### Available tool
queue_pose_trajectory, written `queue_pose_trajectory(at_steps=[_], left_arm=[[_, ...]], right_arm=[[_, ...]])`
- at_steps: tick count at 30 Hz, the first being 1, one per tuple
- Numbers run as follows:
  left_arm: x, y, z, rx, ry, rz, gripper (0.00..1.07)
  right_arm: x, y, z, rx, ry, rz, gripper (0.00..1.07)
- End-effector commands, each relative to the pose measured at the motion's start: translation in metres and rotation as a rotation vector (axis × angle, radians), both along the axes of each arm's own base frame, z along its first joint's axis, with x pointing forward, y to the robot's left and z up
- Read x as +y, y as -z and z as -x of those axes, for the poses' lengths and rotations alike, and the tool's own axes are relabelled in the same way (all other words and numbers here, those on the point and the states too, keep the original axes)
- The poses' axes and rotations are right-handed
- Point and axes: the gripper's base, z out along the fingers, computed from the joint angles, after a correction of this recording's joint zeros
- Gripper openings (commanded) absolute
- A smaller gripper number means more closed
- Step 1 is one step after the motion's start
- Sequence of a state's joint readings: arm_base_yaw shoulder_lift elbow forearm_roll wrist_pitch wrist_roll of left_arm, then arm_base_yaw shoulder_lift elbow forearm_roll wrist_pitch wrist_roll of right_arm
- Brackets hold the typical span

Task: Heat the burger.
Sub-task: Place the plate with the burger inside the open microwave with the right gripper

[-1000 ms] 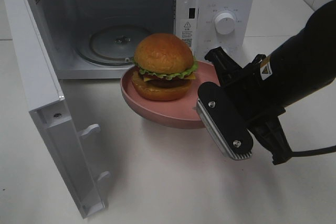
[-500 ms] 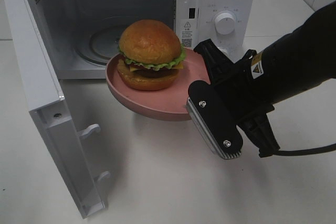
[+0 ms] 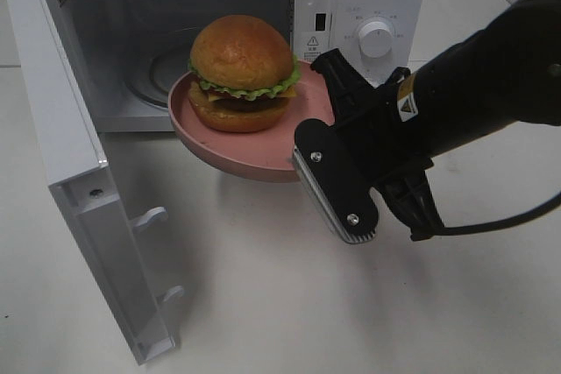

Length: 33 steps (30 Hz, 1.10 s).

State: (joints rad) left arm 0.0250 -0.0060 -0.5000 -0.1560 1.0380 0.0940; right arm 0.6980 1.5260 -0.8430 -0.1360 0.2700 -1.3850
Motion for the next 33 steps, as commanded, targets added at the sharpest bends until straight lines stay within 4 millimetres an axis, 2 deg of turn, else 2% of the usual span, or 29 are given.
queue_pose_trajectory(at_steps=[1, 6, 12, 14, 33], left_arm=[[0.0, 0.0, 0.003, -0.028, 0.004, 0.006, 1.0], [0.0, 0.0, 0.003, -0.028, 0.004, 0.006, 1.0], [0.0, 0.0, 0.003, -0.028, 0.004, 0.006, 1.0], [0.0, 0.0, 0.003, -0.028, 0.004, 0.006, 1.0], [0.0, 0.0, 0.003, -0.028, 0.004, 0.006, 1.0]], right_arm=[[0.009, -0.011, -0.008, -0.068, 0.0, -0.067, 0.0], [0.023, -0.007, -0.025, -0.061, -0.002, -0.05, 0.0], [0.033, -0.003, -0.034, -0.068, -0.033, -0.011, 0.0], [0.042, -0.001, -0.039, -0.069, -0.043, -0.008, 0.0], [0.074, 0.005, -0.077, -0.076, -0.035, 0.013, 0.0]])
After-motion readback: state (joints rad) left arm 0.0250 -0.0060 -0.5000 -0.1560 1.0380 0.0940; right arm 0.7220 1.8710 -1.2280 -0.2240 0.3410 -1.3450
